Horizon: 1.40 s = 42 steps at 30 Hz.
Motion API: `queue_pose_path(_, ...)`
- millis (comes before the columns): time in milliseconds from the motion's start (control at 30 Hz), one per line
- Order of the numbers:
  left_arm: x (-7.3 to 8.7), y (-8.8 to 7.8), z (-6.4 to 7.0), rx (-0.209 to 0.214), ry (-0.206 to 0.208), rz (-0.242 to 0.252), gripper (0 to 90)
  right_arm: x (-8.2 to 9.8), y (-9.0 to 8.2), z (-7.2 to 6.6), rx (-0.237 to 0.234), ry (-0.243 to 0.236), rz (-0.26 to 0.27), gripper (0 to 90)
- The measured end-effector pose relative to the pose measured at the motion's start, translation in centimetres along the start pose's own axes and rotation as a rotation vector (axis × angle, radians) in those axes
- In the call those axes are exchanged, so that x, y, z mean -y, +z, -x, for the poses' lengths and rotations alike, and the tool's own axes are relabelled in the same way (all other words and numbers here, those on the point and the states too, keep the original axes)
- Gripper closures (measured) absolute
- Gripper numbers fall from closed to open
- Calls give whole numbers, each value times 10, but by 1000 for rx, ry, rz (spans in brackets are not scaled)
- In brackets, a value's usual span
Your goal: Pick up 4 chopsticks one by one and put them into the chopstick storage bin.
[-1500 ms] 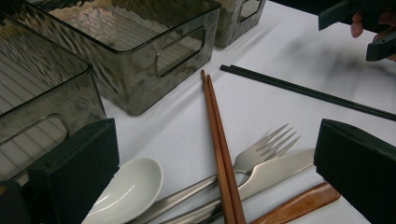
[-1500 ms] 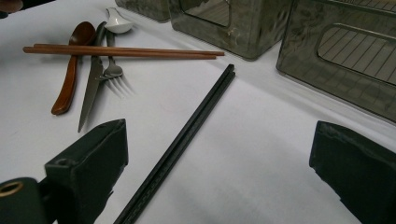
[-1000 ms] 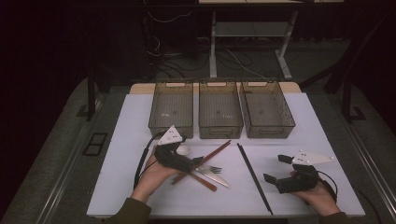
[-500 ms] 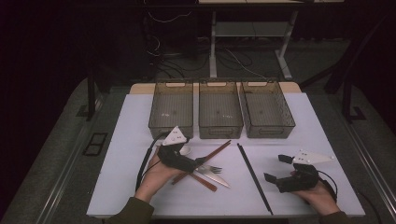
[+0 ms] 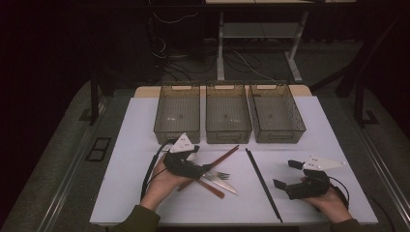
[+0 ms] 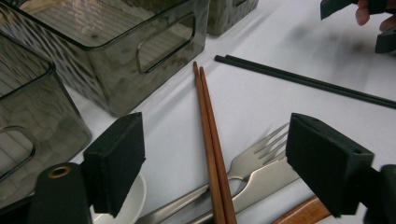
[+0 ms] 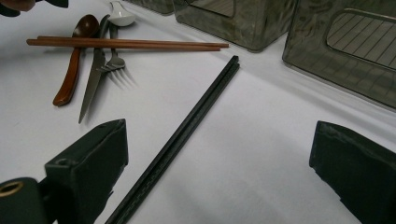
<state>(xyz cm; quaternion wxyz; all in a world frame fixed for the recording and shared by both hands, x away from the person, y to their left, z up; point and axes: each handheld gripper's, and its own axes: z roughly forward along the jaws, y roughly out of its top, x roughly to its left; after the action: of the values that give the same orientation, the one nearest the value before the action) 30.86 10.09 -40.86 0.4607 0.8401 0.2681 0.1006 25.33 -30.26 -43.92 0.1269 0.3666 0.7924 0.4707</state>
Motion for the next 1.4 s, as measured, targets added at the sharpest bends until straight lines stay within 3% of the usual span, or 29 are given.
queue_pose_path(267, 0, 0, 1, 1, -6, -19, 285, 0, 0, -1, 3, -1, -2, 40)
queue_pose_path(633, 1, 4, 4, 28, 9, -66, 480, 0, 1, 0, 7, -10, -3, 40)
queue_pose_path(933, 3, 9, 6, 16, 15, -120, 639, 0, 1, 0, 9, -13, -4, 40)
queue_pose_path(1400, 7, 17, 6, -5, 15, -181, 744, 0, 1, -1, 13, -19, -12, 40)
